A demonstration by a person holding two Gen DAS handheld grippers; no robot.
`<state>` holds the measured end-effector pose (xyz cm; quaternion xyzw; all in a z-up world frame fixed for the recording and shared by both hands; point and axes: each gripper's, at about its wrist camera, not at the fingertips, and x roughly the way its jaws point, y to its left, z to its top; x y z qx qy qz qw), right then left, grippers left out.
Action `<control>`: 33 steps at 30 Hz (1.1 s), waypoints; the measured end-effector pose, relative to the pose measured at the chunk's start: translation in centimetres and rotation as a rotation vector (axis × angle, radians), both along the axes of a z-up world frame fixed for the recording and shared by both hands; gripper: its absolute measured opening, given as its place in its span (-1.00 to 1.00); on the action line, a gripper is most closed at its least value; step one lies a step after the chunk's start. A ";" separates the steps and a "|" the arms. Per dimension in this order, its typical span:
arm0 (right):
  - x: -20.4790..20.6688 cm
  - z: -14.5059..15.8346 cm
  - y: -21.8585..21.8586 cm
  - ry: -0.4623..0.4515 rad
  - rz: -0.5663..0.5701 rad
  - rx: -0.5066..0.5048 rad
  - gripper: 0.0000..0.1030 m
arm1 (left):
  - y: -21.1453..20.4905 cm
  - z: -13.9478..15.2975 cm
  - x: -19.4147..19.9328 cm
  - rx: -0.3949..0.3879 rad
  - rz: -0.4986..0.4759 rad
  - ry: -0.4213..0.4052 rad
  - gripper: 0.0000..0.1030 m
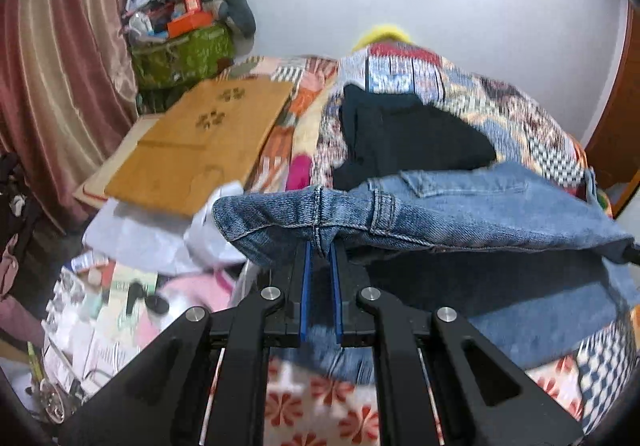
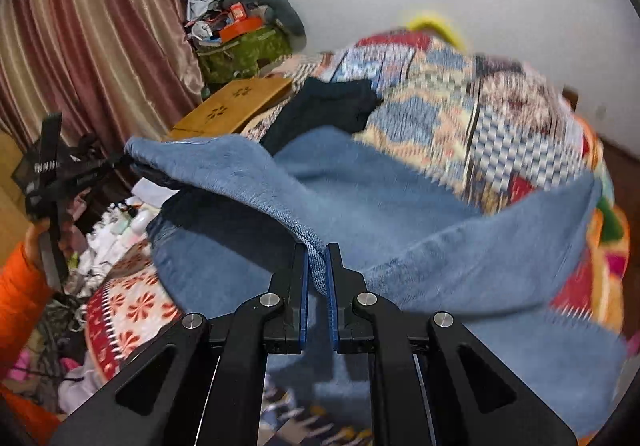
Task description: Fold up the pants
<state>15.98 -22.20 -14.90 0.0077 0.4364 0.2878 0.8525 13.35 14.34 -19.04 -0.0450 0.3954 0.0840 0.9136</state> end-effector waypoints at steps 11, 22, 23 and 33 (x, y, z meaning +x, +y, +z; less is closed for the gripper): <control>-1.9 0.8 -1.5 0.048 -0.025 0.026 -0.74 | -1.4 1.3 -2.6 -0.017 -0.057 0.017 -0.81; 4.3 1.1 -10.8 0.051 -0.342 -0.029 -0.03 | -2.3 2.1 5.1 -0.029 -0.027 0.005 0.26; 5.2 0.8 -11.6 0.052 -0.379 -0.039 0.14 | -2.4 2.0 6.1 -0.030 -0.025 0.007 0.35; 17.3 -5.0 -17.1 0.183 -0.673 -0.078 0.34 | -6.1 -0.5 14.2 -0.040 -0.111 0.084 0.45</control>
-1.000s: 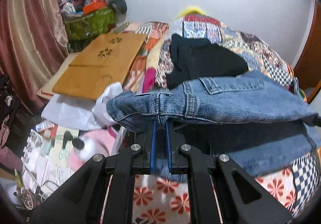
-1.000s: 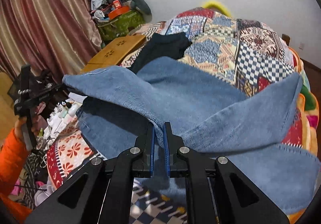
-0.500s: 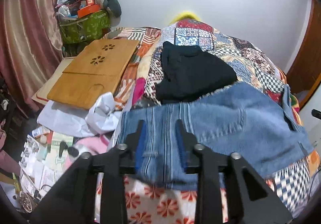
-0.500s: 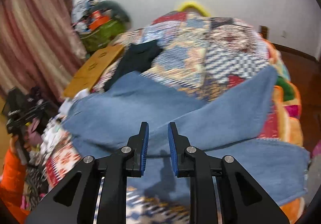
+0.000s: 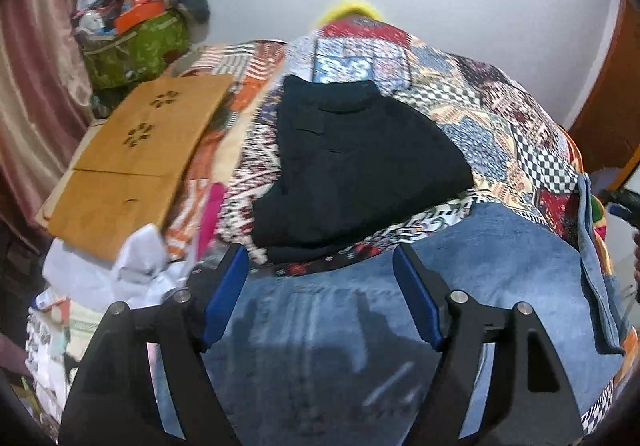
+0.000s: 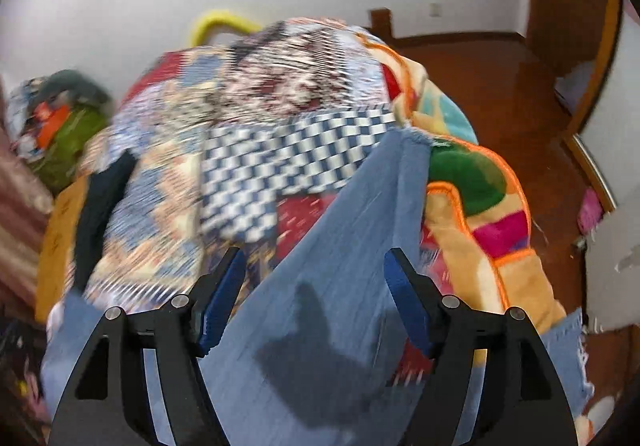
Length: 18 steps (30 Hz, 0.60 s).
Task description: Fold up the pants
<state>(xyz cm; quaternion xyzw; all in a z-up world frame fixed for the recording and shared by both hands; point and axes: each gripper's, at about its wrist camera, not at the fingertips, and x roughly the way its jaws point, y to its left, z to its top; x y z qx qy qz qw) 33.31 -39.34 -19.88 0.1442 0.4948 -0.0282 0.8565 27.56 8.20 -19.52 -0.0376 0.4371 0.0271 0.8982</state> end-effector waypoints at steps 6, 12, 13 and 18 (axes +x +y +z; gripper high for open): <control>5.2 -4.5 -0.8 0.091 -0.087 -0.064 0.30 | -3.1 -2.3 1.9 0.076 -0.075 0.026 0.57; 5.2 -7.4 -1.9 0.113 -0.080 -0.034 -0.77 | -5.5 -3.7 1.7 0.145 -0.157 0.049 0.57; 4.8 -7.3 -2.2 0.109 -0.078 -0.021 -0.82 | -5.8 -3.7 1.7 0.149 -0.169 0.051 0.57; 0.5 -3.8 -4.2 0.026 -0.044 -0.003 -0.84 | -7.0 -3.0 1.1 0.137 -0.196 0.051 0.58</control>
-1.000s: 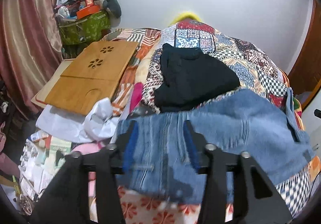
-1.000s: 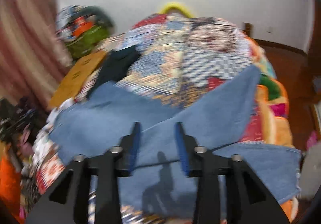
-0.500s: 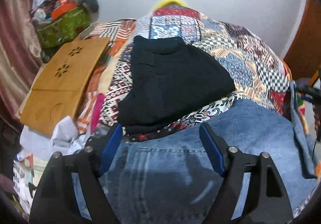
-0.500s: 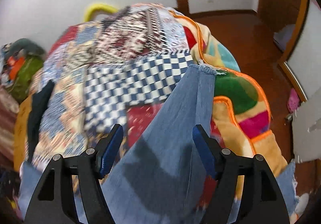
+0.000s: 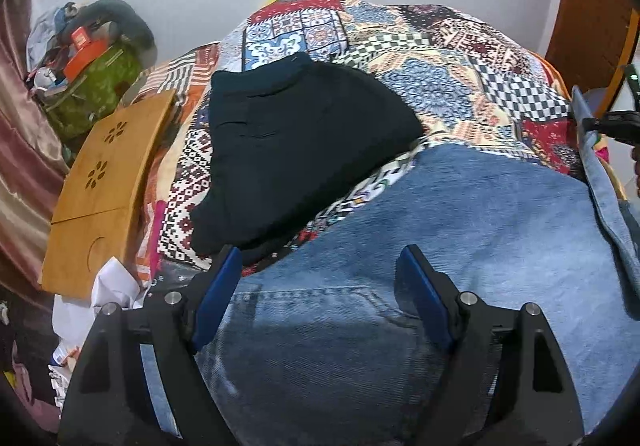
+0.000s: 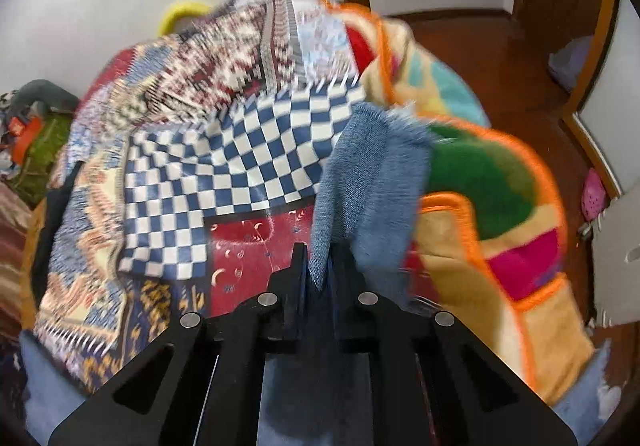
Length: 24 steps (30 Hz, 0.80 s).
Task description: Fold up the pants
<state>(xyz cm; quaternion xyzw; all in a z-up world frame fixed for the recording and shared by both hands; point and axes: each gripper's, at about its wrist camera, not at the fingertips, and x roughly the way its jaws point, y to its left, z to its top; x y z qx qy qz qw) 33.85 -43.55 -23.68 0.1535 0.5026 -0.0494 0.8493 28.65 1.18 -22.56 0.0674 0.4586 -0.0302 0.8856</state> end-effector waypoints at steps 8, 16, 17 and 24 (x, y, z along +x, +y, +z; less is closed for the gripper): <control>-11.0 7.2 -7.2 -0.150 -0.060 0.071 -0.83 | -2.5 1.0 -1.9 -0.010 -0.038 -0.012 0.68; -22.3 3.5 -14.4 0.043 -0.287 0.073 -0.57 | -5.0 0.3 -3.2 -0.024 -0.072 0.025 0.70; -23.6 2.8 -15.5 0.052 -0.334 0.109 -0.56 | -5.3 0.1 -3.3 -0.023 -0.077 0.032 0.70; -22.7 3.1 -15.5 0.027 -0.365 0.154 -0.26 | -6.8 -0.3 -4.1 0.006 -0.094 0.031 0.72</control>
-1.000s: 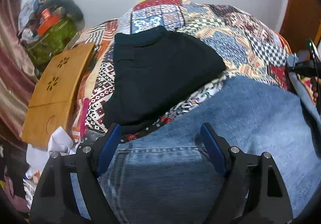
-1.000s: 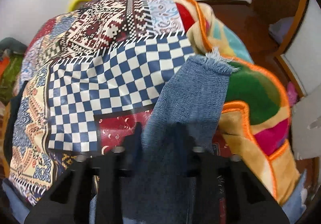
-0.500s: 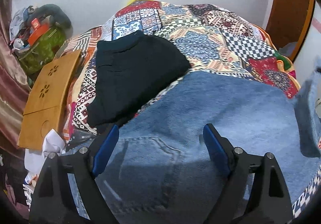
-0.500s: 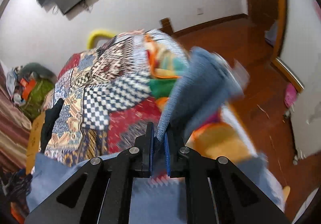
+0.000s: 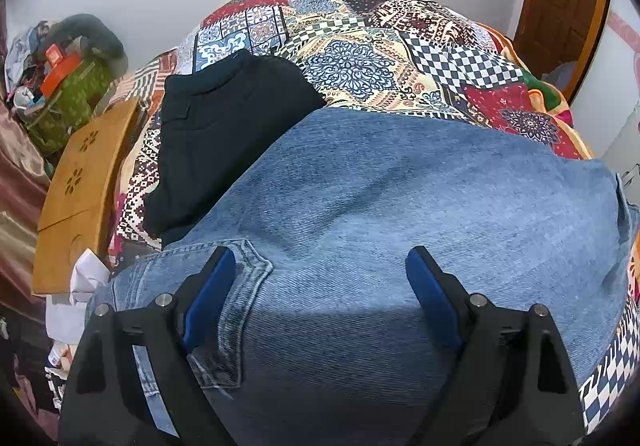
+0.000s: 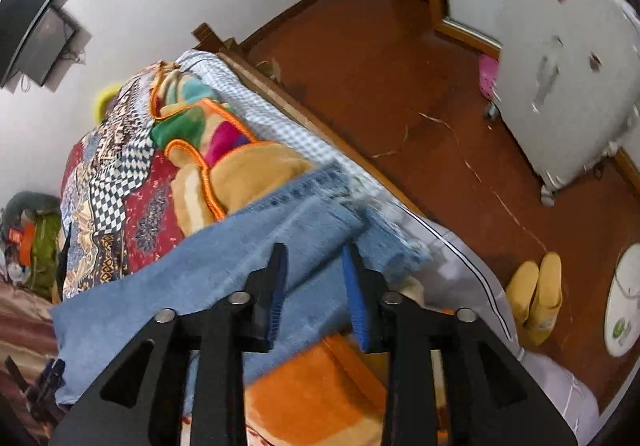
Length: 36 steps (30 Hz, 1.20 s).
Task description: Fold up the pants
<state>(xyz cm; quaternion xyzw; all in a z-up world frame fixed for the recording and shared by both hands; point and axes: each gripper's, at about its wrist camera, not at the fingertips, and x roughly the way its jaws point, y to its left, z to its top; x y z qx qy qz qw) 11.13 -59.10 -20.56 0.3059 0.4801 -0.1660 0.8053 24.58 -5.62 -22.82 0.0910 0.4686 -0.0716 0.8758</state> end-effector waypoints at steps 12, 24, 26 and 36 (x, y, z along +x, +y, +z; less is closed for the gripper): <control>3.8 -6.8 0.3 0.075 -0.045 0.086 -0.08 | 0.6 -0.3 -0.3 -0.046 0.023 0.002 0.85; 2.6 -2.8 1.2 -0.012 0.020 -0.066 -0.84 | -0.5 0.4 -0.9 -0.021 -0.013 0.027 0.87; 2.5 -0.2 1.2 -0.080 0.039 -0.103 -0.85 | -1.3 0.8 -1.3 0.000 -0.041 0.038 0.87; -0.9 6.4 -0.6 -0.250 0.058 -0.173 -0.91 | -6.1 0.5 -3.7 -0.022 -0.143 0.080 0.87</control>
